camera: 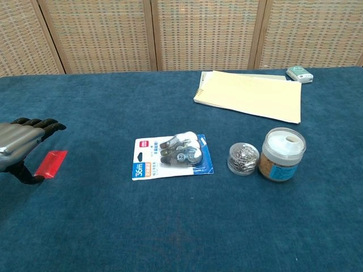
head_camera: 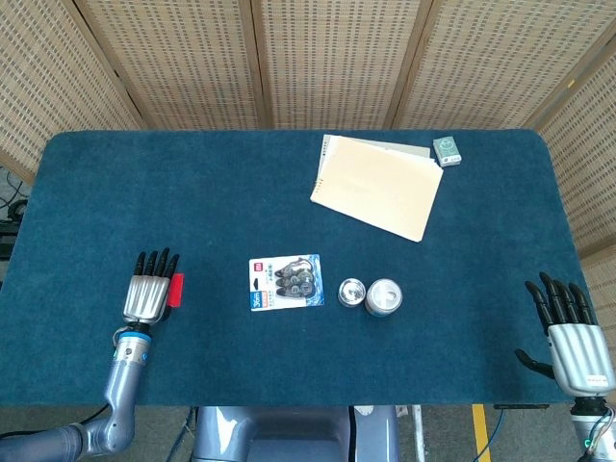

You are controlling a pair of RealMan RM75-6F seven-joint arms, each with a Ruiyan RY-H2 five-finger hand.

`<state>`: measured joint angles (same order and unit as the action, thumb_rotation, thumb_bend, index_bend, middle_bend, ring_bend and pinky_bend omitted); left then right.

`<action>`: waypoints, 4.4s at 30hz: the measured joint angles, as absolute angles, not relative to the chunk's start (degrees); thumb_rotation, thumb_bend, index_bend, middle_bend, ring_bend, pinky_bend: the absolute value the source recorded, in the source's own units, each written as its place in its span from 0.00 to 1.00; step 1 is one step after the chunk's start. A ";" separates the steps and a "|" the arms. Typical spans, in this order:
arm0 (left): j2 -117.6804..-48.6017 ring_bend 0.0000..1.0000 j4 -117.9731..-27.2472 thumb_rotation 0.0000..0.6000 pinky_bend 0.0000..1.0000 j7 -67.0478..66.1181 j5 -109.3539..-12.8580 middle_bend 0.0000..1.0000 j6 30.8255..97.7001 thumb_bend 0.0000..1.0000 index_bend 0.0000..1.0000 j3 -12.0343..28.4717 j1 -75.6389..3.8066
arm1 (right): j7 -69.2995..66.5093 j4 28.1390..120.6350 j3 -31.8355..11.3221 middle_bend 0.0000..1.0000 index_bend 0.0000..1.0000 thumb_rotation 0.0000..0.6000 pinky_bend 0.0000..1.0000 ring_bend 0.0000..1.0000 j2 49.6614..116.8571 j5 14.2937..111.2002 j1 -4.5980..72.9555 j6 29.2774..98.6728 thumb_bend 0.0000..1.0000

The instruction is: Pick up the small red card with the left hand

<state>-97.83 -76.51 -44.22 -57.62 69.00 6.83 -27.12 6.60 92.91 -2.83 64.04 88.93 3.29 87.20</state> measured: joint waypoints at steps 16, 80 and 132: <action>-99.57 0.00 -73.09 1.00 0.00 -40.33 -61.17 0.00 71.34 0.37 0.00 7.38 -27.21 | 6.36 93.03 -2.73 0.00 0.00 1.00 0.00 0.00 63.88 88.99 3.24 87.14 0.08; -99.07 0.00 -71.31 1.00 0.00 -33.95 -69.11 0.00 73.18 0.38 0.49 4.52 -22.74 | 6.26 92.88 -2.80 0.00 0.00 1.00 0.00 0.00 64.09 89.17 3.24 87.32 0.08; -101.02 0.00 -69.43 1.00 0.00 -38.43 -67.40 0.00 69.74 0.43 0.56 5.85 -23.15 | 5.49 92.67 -2.87 0.00 0.00 1.00 0.00 0.00 64.01 89.30 3.03 87.79 0.08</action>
<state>-101.02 -69.43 -38.43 -67.40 69.74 5.85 -23.15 5.49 92.67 -2.87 64.01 89.30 3.03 87.79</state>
